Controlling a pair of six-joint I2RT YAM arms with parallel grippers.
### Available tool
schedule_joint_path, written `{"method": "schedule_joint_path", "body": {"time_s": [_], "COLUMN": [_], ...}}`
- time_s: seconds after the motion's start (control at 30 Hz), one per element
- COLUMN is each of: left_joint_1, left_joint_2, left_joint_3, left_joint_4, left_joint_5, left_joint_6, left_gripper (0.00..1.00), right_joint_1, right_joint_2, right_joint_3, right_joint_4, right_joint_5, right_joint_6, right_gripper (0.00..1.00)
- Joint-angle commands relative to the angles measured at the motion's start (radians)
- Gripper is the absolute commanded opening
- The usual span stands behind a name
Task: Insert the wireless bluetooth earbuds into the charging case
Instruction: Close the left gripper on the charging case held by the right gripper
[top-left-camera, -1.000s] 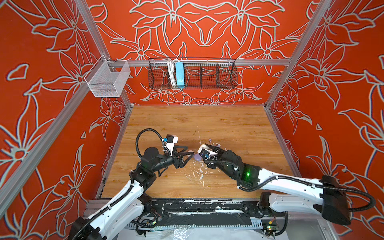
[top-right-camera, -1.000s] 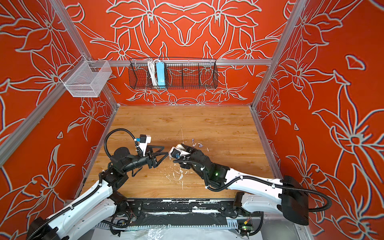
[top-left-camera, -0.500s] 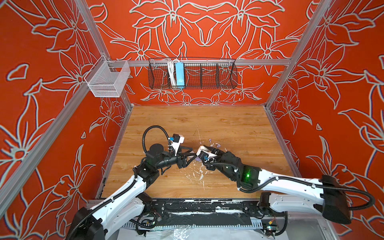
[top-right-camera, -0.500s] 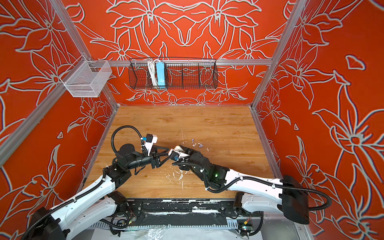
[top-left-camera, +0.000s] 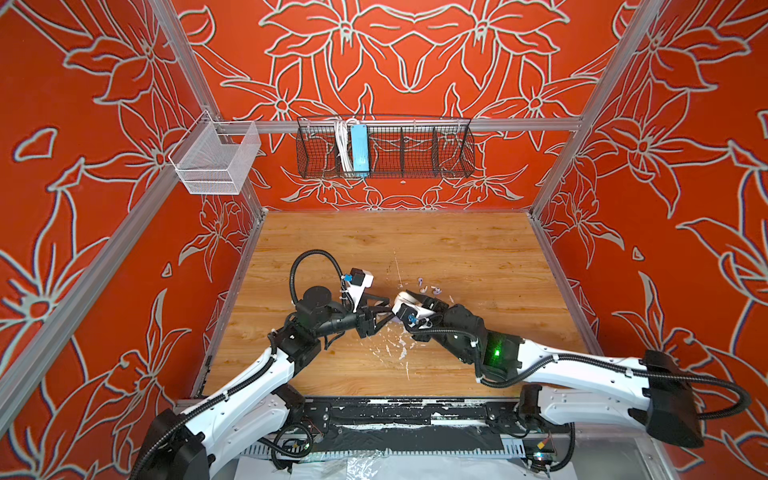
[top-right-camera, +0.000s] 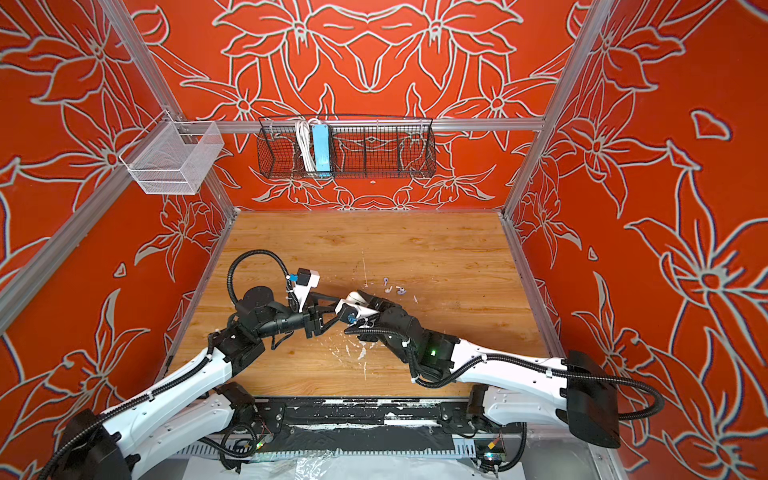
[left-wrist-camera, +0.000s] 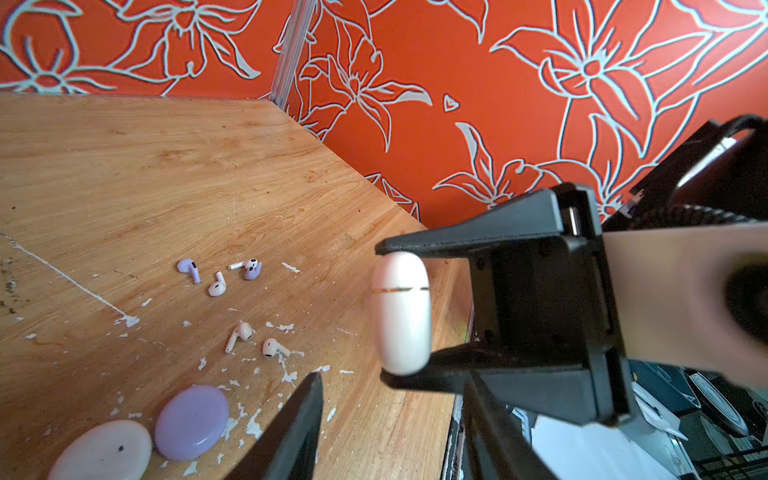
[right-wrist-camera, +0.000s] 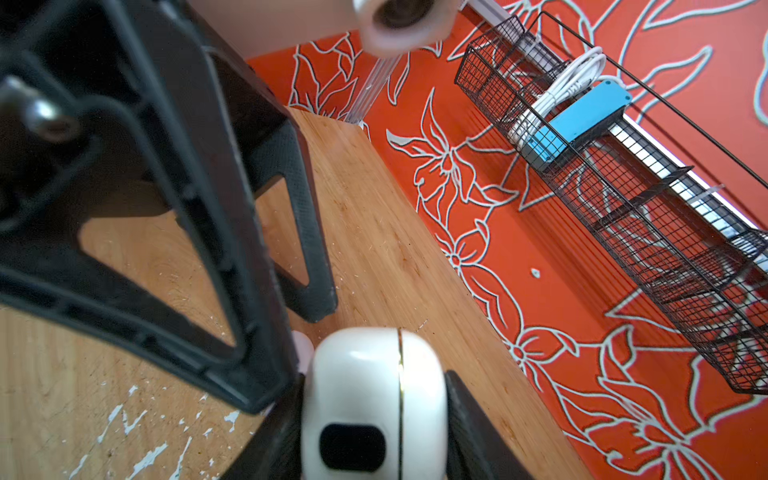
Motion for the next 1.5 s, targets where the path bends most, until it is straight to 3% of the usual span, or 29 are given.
{"method": "schedule_joint_path", "body": {"time_s": [0.0,1.07,1.47], "left_joint_1": [-0.008,-0.047,-0.058], "left_joint_2": [0.007,0.147,0.151], "left_joint_3": [0.02,0.089,0.092], "left_joint_4": [0.009,-0.005,0.0], "left_joint_5": [0.006,0.116,0.129], "left_joint_6": [0.003,0.029,0.029], "left_gripper": [0.54,0.44,0.37], "right_joint_1": [0.013,0.028,0.028], "right_joint_2": [0.002,-0.034,0.006], "right_joint_3": [0.007,-0.021,-0.021], "right_joint_4": [0.019,0.068,0.126], "right_joint_5": [-0.012,-0.025,0.07], "right_joint_6": [-0.025,-0.023,-0.045], "right_gripper": [0.03,0.03,0.03]}}
